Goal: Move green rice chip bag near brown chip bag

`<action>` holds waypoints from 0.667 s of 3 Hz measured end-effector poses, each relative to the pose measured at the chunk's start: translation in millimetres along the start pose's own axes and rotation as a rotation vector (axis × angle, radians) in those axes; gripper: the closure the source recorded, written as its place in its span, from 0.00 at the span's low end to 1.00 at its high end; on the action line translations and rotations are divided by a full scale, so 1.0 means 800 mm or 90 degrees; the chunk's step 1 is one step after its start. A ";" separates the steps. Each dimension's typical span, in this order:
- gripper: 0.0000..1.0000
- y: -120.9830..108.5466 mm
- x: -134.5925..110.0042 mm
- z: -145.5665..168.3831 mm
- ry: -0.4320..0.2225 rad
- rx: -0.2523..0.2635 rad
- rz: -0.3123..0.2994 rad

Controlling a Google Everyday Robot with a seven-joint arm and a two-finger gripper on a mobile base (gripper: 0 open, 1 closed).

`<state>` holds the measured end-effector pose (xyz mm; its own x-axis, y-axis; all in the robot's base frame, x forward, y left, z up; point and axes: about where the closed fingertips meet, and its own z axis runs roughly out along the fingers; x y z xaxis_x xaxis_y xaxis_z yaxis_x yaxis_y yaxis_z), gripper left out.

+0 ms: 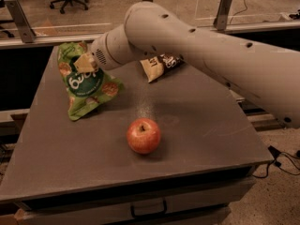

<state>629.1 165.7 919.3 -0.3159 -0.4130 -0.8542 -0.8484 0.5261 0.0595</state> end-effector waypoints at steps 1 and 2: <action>1.00 -0.001 -0.013 -0.012 -0.037 0.009 -0.013; 1.00 -0.033 -0.031 -0.067 -0.078 0.074 -0.039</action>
Offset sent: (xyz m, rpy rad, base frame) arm 0.0190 -0.1296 0.1189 0.0426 -0.3553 -0.2204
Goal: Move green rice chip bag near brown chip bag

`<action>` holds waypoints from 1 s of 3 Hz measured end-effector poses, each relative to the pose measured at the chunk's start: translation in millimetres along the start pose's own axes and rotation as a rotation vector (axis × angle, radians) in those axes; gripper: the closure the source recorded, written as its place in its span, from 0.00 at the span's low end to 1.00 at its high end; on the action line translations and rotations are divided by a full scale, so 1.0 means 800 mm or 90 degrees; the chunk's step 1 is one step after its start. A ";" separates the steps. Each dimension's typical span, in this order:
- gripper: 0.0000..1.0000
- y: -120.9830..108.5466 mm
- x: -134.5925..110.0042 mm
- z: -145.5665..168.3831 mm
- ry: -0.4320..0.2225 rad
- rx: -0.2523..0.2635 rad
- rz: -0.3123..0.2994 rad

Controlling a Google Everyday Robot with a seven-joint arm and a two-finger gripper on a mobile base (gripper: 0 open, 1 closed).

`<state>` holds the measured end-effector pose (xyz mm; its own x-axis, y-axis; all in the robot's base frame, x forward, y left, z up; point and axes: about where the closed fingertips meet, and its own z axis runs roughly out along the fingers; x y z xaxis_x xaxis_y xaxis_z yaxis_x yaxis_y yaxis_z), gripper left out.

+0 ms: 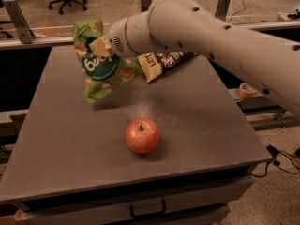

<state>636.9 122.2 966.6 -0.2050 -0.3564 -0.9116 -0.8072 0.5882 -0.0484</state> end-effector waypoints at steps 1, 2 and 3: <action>1.00 -0.063 -0.024 -0.089 -0.040 0.100 -0.041; 1.00 -0.126 -0.032 -0.180 -0.067 0.179 -0.060; 1.00 -0.135 -0.030 -0.197 -0.067 0.195 -0.068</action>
Offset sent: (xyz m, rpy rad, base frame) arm 0.0094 -0.2770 0.1307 -0.0379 -0.3408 -0.3598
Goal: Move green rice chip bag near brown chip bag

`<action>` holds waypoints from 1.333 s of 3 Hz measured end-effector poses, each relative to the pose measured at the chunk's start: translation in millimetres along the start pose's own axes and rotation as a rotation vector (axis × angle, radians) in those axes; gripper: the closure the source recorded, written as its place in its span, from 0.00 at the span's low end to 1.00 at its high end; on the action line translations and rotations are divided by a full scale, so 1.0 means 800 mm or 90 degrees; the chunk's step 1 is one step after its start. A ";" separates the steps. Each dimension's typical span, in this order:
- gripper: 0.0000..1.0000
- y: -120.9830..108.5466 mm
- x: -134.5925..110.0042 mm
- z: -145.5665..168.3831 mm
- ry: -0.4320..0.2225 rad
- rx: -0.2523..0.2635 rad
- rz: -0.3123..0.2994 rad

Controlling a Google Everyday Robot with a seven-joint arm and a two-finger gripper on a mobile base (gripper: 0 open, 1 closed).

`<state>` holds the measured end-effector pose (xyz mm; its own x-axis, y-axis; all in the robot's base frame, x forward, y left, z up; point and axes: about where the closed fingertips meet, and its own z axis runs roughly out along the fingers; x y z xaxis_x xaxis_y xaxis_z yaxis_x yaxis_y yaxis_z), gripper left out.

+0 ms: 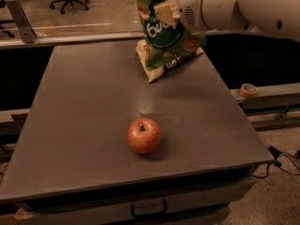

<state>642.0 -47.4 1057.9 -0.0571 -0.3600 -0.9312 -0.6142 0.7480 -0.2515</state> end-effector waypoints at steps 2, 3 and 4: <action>1.00 -0.082 0.007 -0.032 -0.008 0.080 0.010; 1.00 -0.133 0.038 -0.052 -0.009 0.147 0.047; 1.00 -0.167 0.088 -0.061 0.006 0.213 0.090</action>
Offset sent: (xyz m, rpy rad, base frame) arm 0.0415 -0.1345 0.0334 0.0453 -0.0930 -0.2392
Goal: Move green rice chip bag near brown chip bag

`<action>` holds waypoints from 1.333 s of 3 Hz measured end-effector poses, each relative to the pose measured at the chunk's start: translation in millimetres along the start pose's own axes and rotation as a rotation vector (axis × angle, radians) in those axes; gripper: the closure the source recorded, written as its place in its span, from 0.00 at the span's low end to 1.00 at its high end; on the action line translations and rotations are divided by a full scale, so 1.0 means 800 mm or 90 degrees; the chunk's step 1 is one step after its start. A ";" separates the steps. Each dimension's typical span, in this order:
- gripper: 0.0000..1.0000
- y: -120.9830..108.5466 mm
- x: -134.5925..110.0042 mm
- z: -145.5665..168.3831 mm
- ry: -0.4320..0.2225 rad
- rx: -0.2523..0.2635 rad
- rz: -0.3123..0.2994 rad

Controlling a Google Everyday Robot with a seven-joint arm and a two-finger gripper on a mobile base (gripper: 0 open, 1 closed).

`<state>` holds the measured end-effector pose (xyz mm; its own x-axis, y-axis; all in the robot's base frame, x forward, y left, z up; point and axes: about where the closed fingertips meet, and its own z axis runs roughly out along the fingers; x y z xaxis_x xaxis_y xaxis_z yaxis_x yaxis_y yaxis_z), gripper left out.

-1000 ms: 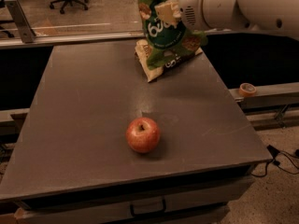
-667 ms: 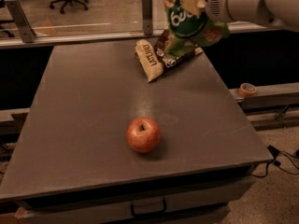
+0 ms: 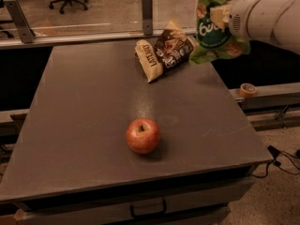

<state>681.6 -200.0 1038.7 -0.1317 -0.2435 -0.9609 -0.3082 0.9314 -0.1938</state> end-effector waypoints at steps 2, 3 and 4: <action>1.00 -0.059 0.111 0.005 0.061 0.095 0.099; 1.00 -0.058 0.143 0.019 0.087 0.103 0.142; 1.00 -0.025 0.156 0.045 0.110 0.079 0.162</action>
Offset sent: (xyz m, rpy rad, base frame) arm 0.0059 -0.0565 -0.1263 0.1744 0.1765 -0.3667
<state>705.6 -239.4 915.7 -0.3506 -0.0312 -0.9360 -0.1290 0.9915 0.0153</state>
